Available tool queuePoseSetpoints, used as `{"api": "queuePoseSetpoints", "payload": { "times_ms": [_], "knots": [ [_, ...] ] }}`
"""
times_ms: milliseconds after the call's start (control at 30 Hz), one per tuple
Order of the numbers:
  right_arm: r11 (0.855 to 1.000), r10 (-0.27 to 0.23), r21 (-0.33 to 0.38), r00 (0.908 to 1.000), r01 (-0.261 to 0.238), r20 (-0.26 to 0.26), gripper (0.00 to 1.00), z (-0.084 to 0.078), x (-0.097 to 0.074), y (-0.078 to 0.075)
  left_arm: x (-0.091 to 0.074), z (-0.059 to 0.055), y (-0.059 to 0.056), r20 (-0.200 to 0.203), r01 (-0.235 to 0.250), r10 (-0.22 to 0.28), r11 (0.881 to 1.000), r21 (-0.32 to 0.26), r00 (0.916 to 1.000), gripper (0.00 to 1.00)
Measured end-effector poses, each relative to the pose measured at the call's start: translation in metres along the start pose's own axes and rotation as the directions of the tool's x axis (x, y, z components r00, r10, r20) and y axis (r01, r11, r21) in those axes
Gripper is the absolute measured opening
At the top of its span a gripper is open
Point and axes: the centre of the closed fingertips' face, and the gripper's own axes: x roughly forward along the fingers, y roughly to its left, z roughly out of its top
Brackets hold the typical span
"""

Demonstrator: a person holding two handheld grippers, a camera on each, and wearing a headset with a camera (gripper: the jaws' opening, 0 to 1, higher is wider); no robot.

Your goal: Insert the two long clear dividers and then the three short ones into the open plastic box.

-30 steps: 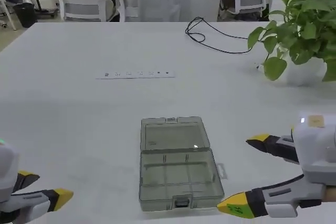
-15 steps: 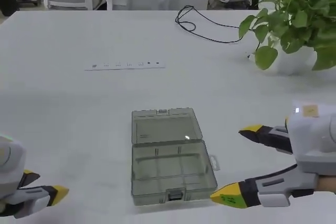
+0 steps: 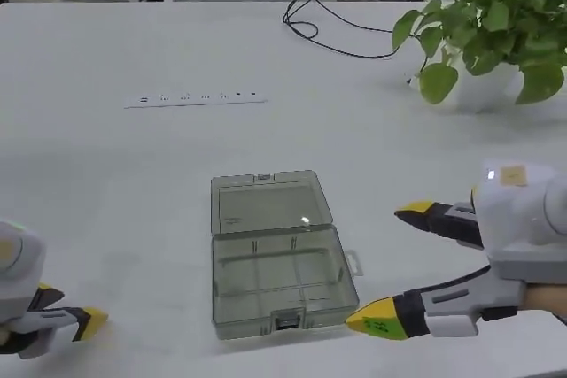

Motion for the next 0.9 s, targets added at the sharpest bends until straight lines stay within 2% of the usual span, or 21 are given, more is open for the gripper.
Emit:
{"api": "queuePoseSetpoints", "payload": {
  "times_ms": [133,300,367,567,900],
  "knots": [
    [1.000,-0.004,0.001,1.0000,0.004,-0.003,0.97,-0.0013,-0.0011,-0.0012,0.0009,-0.0006,-0.0032,-0.020,-0.005,0.006,1.000,0.017,0.9998,0.36],
    [1.000,-0.010,0.003,0.9999,0.010,-0.004,0.97,-0.0022,-0.0018,-0.0014,0.0008,-0.0025,0.0013,-0.041,-0.030,0.031,0.999,0.026,0.9987,0.36],
    [1.000,-0.010,0.004,0.9999,0.010,0.000,0.97,-0.0018,-0.0018,-0.0009,0.0003,-0.0014,0.0028,-0.036,-0.031,0.032,0.999,0.024,0.9988,0.36],
    [1.000,-0.011,0.007,0.9999,0.011,-0.003,0.97,-0.0031,-0.0014,0.0001,0.0011,-0.0030,0.0042,-0.046,-0.025,0.026,0.999,0.021,0.9986,0.36],
    [1.000,-0.016,0.008,0.9998,0.016,-0.013,0.96,-0.0046,-0.0013,-0.0003,0.0032,-0.0020,0.0022,-0.049,0.002,-0.003,1.000,-0.020,0.9988,0.33]
  ]
}}
